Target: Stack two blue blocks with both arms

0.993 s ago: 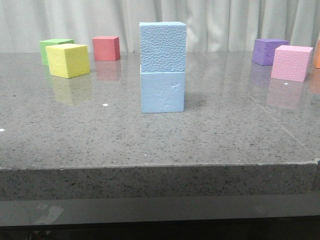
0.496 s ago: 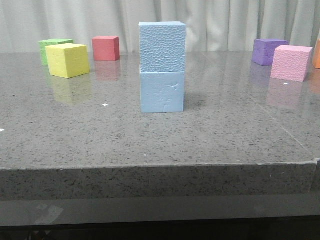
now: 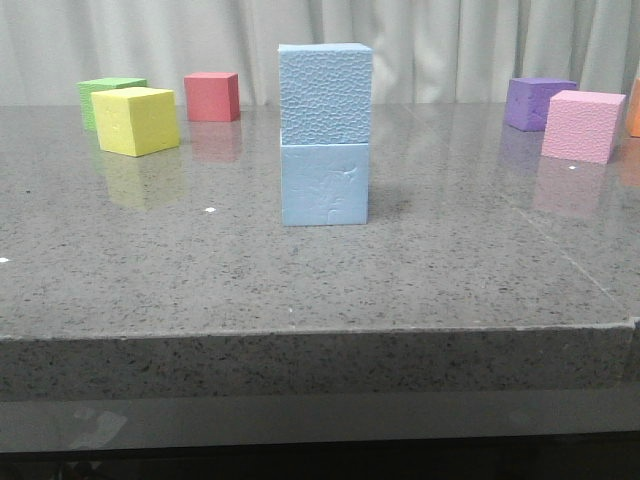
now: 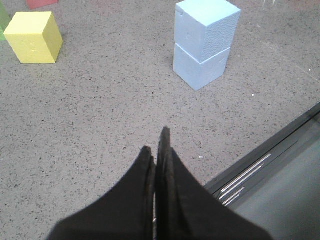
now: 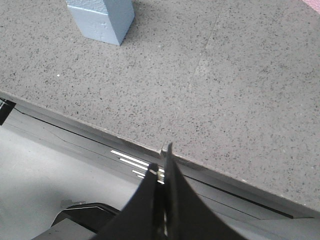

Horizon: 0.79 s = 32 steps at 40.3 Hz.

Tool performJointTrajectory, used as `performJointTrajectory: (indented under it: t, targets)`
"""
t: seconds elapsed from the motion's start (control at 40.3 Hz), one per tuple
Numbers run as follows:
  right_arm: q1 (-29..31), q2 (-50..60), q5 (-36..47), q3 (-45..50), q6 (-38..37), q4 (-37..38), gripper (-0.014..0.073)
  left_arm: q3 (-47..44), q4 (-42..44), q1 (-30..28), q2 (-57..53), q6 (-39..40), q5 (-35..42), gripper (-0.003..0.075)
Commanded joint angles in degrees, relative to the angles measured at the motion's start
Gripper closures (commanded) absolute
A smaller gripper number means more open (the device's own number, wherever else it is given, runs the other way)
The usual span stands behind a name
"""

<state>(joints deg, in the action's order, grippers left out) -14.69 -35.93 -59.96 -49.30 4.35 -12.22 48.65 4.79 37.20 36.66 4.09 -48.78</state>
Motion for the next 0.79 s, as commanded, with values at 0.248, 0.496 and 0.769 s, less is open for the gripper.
performJointTrajectory:
  t: [0.248, 0.496, 0.769]
  targets:
    - [0.3, -0.1, 3.5, -1.5, 0.2, 0.0, 0.0661, 0.3, 0.0, 0.5, -0.7, 0.4, 6.0, 0.0739]
    - [0.3, -0.1, 3.5, -1.5, 0.2, -0.1, 0.0661, -14.9, -0.5, -12.0, -9.9, 0.4, 24.6, 0.0739]
    - [0.3, -0.1, 3.5, -1.5, 0.2, -0.1, 0.0661, -35.2, -10.6, -31.7, -25.4, 0.4, 42.1, 0.0739]
